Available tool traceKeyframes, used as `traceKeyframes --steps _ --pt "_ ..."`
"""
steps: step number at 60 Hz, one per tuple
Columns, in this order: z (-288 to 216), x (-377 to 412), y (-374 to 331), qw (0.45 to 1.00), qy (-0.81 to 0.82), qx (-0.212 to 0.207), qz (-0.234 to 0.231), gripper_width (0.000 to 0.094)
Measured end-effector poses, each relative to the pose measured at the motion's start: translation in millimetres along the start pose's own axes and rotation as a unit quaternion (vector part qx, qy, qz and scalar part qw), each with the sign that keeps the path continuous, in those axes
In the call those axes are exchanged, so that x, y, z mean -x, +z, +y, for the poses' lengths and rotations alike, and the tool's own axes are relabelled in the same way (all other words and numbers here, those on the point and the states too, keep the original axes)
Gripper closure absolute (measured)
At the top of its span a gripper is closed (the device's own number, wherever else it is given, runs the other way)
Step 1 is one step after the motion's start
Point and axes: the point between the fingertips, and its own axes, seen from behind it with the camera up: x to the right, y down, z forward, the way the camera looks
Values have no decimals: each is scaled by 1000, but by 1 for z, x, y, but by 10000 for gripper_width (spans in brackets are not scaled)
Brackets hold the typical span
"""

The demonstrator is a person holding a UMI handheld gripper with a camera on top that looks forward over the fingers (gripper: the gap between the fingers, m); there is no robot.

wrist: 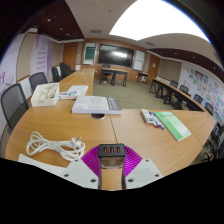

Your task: Unplug charger

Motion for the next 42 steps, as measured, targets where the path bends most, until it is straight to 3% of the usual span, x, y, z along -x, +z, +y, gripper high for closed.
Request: traceKeyframes --steps 1,7,16,20,25,27,31,42 --pt "26 -3 8 1000 1 10 -3 682" --pt "53 -4 24 997 2 80 -25 629" --pt "87 -8 38 992 4 118 -42 556" --pt "80 -11 32 992 14 113 -46 444" --pt "71 -9 19 993 17 100 -54 180" --pt "66 -9 11 994 17 93 -56 120" --pt "53 -11 -10 996 13 76 -53 77" --pt "28 -10 -91 999 12 27 -45 82"
